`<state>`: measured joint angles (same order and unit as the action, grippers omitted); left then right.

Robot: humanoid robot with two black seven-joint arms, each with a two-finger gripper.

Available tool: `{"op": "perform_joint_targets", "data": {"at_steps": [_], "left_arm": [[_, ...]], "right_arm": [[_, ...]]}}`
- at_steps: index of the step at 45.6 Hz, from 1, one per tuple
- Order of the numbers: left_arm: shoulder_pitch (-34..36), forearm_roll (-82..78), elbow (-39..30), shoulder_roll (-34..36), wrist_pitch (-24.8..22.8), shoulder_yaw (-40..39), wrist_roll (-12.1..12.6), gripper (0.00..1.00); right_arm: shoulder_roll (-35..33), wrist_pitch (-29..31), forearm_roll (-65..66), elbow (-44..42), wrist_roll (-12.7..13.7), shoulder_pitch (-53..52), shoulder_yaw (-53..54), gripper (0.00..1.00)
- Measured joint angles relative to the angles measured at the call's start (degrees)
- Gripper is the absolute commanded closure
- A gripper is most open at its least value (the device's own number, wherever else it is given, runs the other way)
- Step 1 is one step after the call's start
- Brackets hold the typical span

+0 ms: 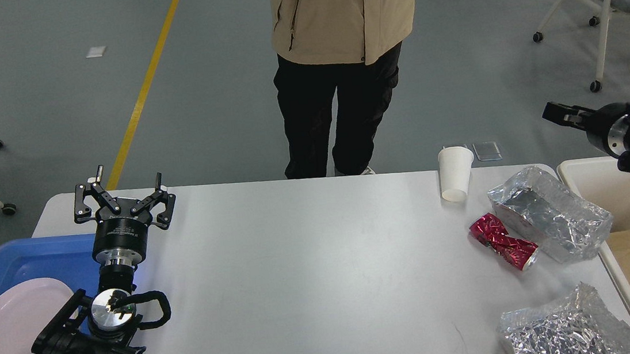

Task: Tidy desktop
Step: 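Move the right gripper back toward the red can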

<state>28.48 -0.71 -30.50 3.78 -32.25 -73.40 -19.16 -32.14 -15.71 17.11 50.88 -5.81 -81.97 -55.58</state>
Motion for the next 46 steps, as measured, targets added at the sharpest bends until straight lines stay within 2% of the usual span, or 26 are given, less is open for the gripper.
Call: {"op": "perform_joint_targets", "data": {"at_steps": [7, 12, 17, 22, 30, 40, 46], "left_arm": [[0.0, 0.0, 0.0, 0.0, 0.0, 0.0, 0.0, 0.00], [0.0, 0.0, 0.0, 0.0, 0.0, 0.0, 0.0, 0.00], [0.0, 0.0, 0.0, 0.0, 0.0, 0.0, 0.0, 0.00], [0.0, 0.0, 0.0, 0.0, 0.0, 0.0, 0.0, 0.00], [0.0, 0.0, 0.0, 0.0, 0.0, 0.0, 0.0, 0.00], [0.0, 0.0, 0.0, 0.0, 0.0, 0.0, 0.0, 0.00], [0.0, 0.0, 0.0, 0.0, 0.0, 0.0, 0.0, 0.00]], "right_arm": [[-1.7, 9.7, 5.0, 19.7, 0.0, -14.8, 0.1, 0.00], [0.1, 17.0, 5.1, 32.1, 0.1, -24.5, -0.1, 0.00], [3.5, 23.3, 4.6, 40.5, 0.1, -32.2, -2.4, 0.00], [6.9, 25.8, 3.9, 45.9, 0.1, -36.0, -4.2, 0.00], [7.3, 24.3, 3.8, 42.7, 0.7, -31.2, -6.8, 0.00], [5.4, 18.1, 3.5, 34.2, 1.2, -19.4, -8.5, 0.00], [6.5, 7.7, 4.0, 32.0, 1.1, -12.5, -8.6, 0.00]]}}
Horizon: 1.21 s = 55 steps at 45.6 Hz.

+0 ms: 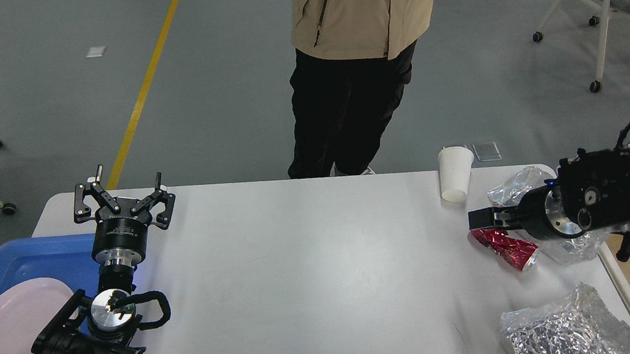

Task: Tidy desktop
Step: 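Move the right gripper back toward the red can, then close the right gripper on the red can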

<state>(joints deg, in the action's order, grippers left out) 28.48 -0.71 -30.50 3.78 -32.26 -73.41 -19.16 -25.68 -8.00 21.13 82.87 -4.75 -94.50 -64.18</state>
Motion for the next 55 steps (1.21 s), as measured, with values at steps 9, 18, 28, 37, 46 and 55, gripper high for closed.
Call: {"op": "perform_joint_targets", "data": {"at_steps": [9, 18, 28, 37, 46, 55], "left_arm": [[0.0, 0.0, 0.0, 0.0, 0.0, 0.0, 0.0, 0.00], [0.0, 0.0, 0.0, 0.0, 0.0, 0.0, 0.0, 0.00], [0.0, 0.0, 0.0, 0.0, 0.0, 0.0, 0.0, 0.00], [0.0, 0.0, 0.0, 0.0, 0.0, 0.0, 0.0, 0.00], [0.0, 0.0, 0.0, 0.0, 0.0, 0.0, 0.0, 0.00], [0.0, 0.0, 0.0, 0.0, 0.0, 0.0, 0.0, 0.00]], "right_arm": [[6.1, -16.2, 2.0, -5.2, -0.5, 7.6, -2.4, 0.00], [11.6, -21.0, 4.7, -10.8, -0.8, 12.2, -8.8, 0.00], [14.0, -21.7, 5.7, -15.1, -1.0, 17.0, -11.8, 0.00], [14.5, -21.7, 5.4, -18.5, -1.0, 20.5, -11.9, 0.00], [15.5, -21.5, 4.8, -24.7, -1.0, 24.8, -11.8, 0.00], [15.6, -21.1, 4.7, -29.6, -1.0, 29.0, -12.1, 0.00]]}}
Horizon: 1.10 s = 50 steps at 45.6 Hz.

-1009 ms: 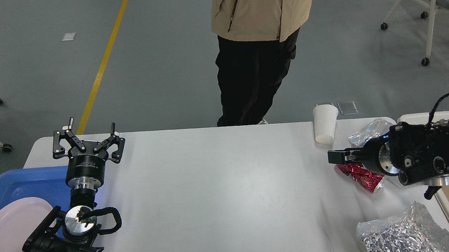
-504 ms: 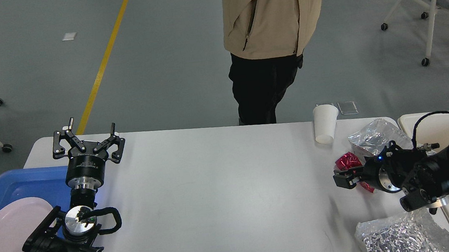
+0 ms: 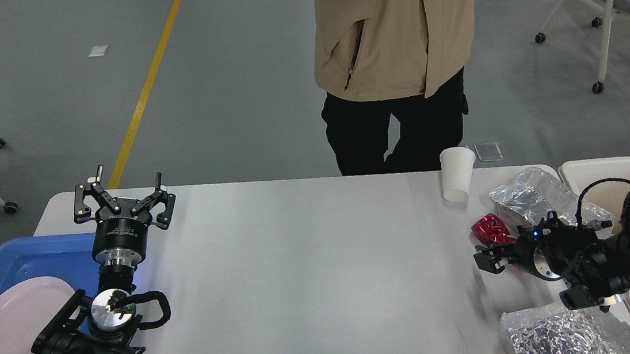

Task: Tidy desktop
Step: 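Close the right gripper on the red can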

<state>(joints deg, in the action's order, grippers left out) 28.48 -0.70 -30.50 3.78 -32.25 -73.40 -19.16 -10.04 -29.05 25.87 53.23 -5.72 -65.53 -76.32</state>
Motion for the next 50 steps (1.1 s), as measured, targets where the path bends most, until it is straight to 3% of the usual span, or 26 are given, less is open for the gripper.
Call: {"op": "perform_joint_targets", "data": {"at_steps": [10, 13, 19, 25, 29, 31, 50], "left_arm": [[0.0, 0.0, 0.0, 0.0, 0.0, 0.0, 0.0, 0.00], [0.0, 0.0, 0.0, 0.0, 0.0, 0.0, 0.0, 0.00], [0.0, 0.0, 0.0, 0.0, 0.0, 0.0, 0.0, 0.00], [0.0, 0.0, 0.0, 0.0, 0.0, 0.0, 0.0, 0.00], [0.0, 0.0, 0.0, 0.0, 0.0, 0.0, 0.0, 0.00], [0.0, 0.0, 0.0, 0.0, 0.0, 0.0, 0.0, 0.00], [0.0, 0.0, 0.0, 0.0, 0.0, 0.0, 0.0, 0.00]], "right_arm": [[0.4, 0.3, 0.1, -4.7, 0.0, 4.1, -0.1, 0.00], [0.5, 0.4, 0.1, -5.8, 0.0, 4.8, -0.2, 0.05], [0.6, 0.4, 0.0, -6.6, 0.0, 5.4, -0.2, 0.50], [0.8, 0.4, 0.2, -6.6, -1.2, 5.4, -0.9, 0.66], [1.1, 0.4, 0.2, -6.6, -2.1, 5.1, -2.3, 0.84], [1.3, 0.4, 0.3, -6.6, -2.3, 4.8, -3.1, 1.00], [0.8, 0.1, 0.2, -3.6, -2.6, 0.4, -7.7, 1.00]]}}
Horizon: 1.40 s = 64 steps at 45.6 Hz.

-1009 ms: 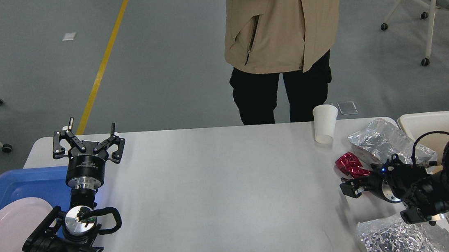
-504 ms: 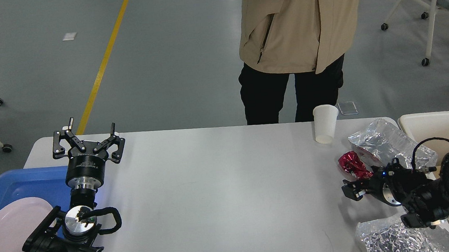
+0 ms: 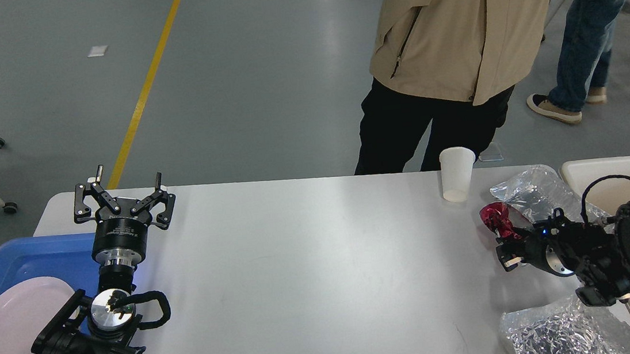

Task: Tidy desktop
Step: 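Close the right gripper on the red can, then lift the red can with the right gripper into the white bin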

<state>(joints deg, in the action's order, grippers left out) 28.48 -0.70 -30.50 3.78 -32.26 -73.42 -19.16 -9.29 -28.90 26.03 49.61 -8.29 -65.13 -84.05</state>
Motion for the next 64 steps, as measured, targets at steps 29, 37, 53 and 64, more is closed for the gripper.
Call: {"op": "perform_joint_targets", "data": {"at_steps": [29, 37, 53, 64], "left_arm": [[0.0, 0.0, 0.0, 0.0, 0.0, 0.0, 0.0, 0.00], [0.0, 0.0, 0.0, 0.0, 0.0, 0.0, 0.0, 0.00], [0.0, 0.0, 0.0, 0.0, 0.0, -0.1, 0.0, 0.00], [0.0, 0.0, 0.0, 0.0, 0.0, 0.0, 0.0, 0.00]], "right_arm": [[-9.5, 24.3, -1.9, 46.4, -8.9, -48.7, 9.4, 1.00], [-11.8, 35.8, -5.8, 46.5, -8.6, -53.5, 15.0, 1.00], [-16.3, 34.5, -5.9, 29.4, -6.5, -42.7, 2.0, 1.00], [-23.6, 31.8, -9.5, -4.4, -6.5, -9.6, 0.4, 1.00]]}}
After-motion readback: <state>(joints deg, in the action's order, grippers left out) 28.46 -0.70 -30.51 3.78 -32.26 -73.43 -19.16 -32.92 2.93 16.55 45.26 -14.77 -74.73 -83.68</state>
